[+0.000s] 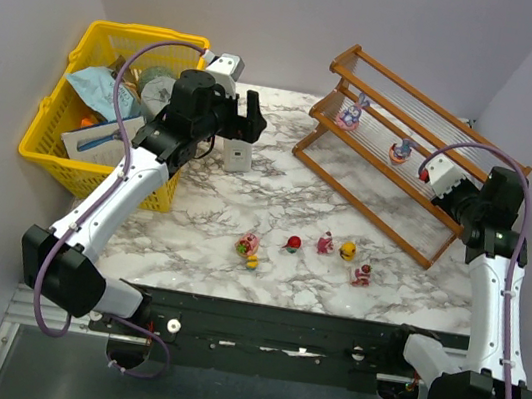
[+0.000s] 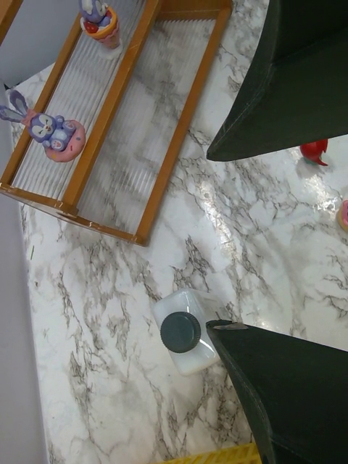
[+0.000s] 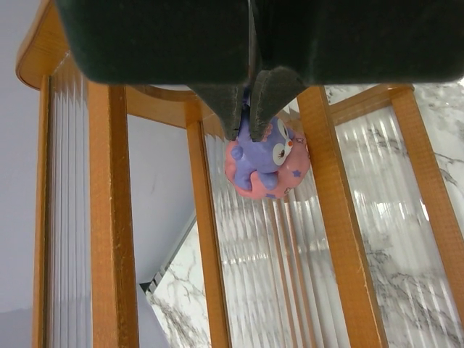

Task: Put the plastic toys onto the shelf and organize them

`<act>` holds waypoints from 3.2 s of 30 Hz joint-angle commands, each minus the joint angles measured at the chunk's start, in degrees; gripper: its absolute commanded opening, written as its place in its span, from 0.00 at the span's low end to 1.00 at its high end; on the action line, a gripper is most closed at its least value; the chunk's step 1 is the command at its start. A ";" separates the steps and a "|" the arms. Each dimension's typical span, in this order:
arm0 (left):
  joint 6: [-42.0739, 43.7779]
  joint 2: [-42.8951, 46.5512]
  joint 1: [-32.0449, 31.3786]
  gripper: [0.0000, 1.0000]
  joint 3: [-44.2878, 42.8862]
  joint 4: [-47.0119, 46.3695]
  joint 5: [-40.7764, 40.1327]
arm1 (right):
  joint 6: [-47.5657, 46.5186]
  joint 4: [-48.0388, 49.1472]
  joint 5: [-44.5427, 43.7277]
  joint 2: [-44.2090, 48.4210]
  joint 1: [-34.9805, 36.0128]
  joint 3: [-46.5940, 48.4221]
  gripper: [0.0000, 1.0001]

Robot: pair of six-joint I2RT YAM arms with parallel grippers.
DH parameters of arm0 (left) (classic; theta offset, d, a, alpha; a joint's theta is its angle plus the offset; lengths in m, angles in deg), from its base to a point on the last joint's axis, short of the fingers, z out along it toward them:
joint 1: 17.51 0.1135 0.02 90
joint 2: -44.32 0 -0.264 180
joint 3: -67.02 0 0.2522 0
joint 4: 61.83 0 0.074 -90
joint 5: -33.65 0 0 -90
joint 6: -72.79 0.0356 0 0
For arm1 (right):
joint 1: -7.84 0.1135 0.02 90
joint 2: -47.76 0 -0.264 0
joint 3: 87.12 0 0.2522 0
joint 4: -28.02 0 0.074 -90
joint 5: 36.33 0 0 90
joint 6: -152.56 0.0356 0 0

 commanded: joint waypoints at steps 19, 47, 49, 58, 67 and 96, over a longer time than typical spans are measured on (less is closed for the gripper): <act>-1.29 -1.70 0.44 0.99 -3.06 -0.58 3.72 | 0.23 1.26 0.69 1.48 -0.33 -0.86 0.21; -1.91 -1.52 0.80 0.99 -2.71 -0.93 4.86 | 2.43 1.79 0.25 1.48 -0.33 3.79 0.29; -2.25 -1.61 0.80 0.99 -2.71 -1.02 5.13 | 2.78 1.79 0.43 1.48 -0.33 3.97 0.30; -2.69 -1.87 0.80 0.99 -1.56 -2.94 9.08 | 8.22 1.44 7.00 3.50 -0.33 7.74 0.38; -6.74 -4.33 -0.87 0.99 -1.03 -7.87 16.64 | 45.29 13.73 8.42 6.92 -0.24 10.65 0.47; -7.09 4.63 -3.95 0.99 12.50 -2.16 0.21 | 87.50 -7.53 -14.23 0.44 42.53 5.30 0.83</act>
